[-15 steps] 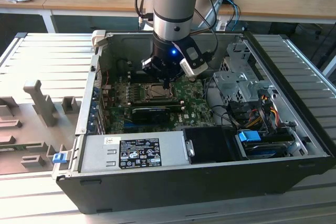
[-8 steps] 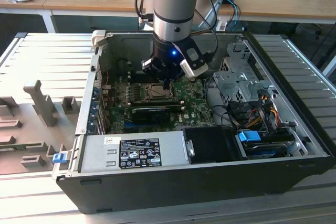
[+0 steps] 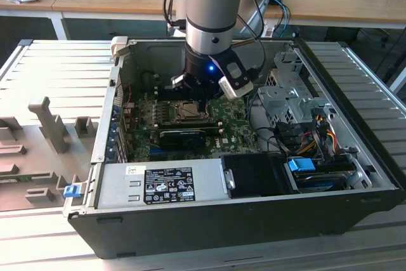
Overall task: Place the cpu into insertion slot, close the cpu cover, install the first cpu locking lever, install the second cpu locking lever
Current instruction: 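Install the second cpu locking lever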
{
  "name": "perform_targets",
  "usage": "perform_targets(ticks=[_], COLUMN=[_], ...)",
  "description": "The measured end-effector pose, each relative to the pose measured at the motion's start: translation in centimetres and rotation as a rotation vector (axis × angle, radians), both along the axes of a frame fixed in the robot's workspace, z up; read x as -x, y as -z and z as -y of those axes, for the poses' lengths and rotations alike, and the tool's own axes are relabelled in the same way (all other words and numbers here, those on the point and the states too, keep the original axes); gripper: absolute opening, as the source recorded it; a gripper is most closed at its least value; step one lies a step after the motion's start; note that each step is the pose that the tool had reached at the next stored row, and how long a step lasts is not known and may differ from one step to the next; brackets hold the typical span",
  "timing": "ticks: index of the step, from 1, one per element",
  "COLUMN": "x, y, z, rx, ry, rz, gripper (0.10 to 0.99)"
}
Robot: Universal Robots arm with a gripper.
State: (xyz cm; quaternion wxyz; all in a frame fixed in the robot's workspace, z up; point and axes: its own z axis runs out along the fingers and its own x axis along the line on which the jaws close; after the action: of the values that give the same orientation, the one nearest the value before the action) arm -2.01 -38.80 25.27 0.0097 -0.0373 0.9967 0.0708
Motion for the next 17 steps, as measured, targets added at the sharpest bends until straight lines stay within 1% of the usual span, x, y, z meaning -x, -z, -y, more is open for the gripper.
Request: perform_targets(ticks=[3, 4, 7, 10, 12, 13, 15, 16, 17], x=[0.09, 0.18, 0.45, 1.19, 1.39, 1.4, 1.42, 1.47, 1.78], y=[0.11, 0.17, 0.19, 0.22, 0.25, 0.28, 0.34, 0.37, 0.44], z=[0.07, 0.07, 0.07, 0.07, 0.09, 0.11, 0.19, 0.25, 0.39], rx=[-0.01, -0.015, -0.016, -0.016, -0.017, -0.021, -0.034, -0.039, -0.042], ry=[-0.008, -0.012, -0.012, -0.012, -0.012, -0.012, -0.012, -0.012, -0.012], rz=[-0.0006, -0.0026, -0.0037, -0.0038, -0.0039, -0.0043, -0.0056, -0.0057, -0.0056], gripper=[0.106, 0.106, 0.106, 0.106, 0.106, 0.106, 0.106, 0.106, 0.106])
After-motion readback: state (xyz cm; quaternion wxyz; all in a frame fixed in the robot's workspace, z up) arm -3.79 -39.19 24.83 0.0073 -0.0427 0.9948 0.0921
